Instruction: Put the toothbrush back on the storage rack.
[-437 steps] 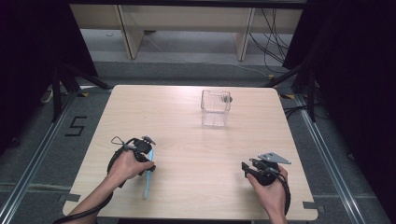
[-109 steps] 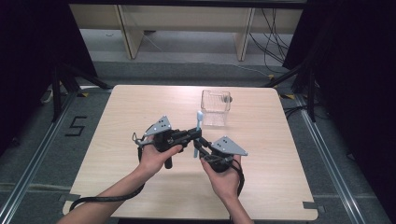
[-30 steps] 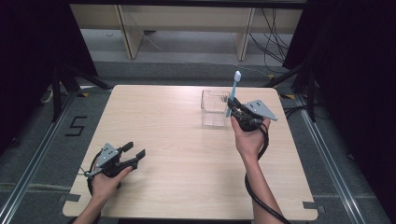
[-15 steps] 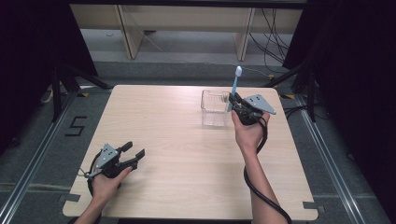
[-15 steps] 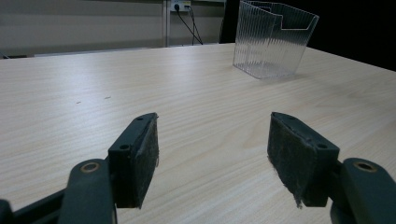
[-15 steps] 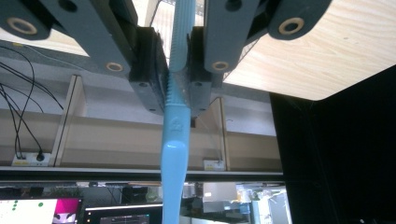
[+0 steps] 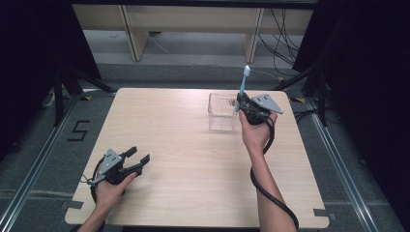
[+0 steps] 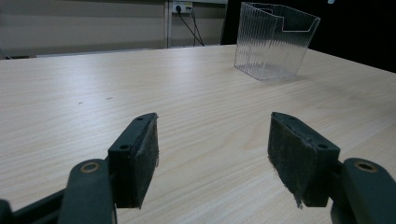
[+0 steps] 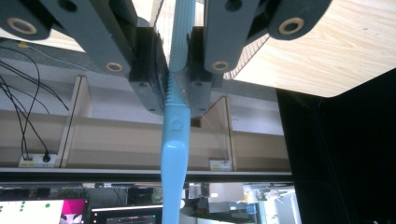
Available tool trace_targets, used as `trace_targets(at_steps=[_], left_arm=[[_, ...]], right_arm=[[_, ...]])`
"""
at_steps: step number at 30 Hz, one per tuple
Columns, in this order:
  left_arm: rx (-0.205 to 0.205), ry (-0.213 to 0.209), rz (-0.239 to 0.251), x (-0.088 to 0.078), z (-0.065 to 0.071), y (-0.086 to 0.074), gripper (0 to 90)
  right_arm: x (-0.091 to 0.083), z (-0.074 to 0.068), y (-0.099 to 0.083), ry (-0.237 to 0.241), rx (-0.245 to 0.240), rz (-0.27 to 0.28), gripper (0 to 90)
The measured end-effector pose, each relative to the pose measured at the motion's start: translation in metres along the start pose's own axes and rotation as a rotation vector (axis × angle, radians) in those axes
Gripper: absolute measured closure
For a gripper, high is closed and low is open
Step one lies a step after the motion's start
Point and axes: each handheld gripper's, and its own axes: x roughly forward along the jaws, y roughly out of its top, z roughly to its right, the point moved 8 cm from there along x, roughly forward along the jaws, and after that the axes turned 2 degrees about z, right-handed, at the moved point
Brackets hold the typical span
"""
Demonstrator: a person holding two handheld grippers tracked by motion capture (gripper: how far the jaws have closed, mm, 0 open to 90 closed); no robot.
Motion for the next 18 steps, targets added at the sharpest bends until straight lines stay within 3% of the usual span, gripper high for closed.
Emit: trace_targets(at_steps=[12,18], left_arm=[[0.000,0.001,0.002,0.000,0.000,0.000,33.1],[0.000,0.001,0.003,0.000,0.000,0.000,33.1]], right_arm=[[0.010,0.004,-0.009,-0.022,0.029,-0.007,78.7],[0.015,0.008,-0.012,-0.018,0.017,-0.018,78.7]])
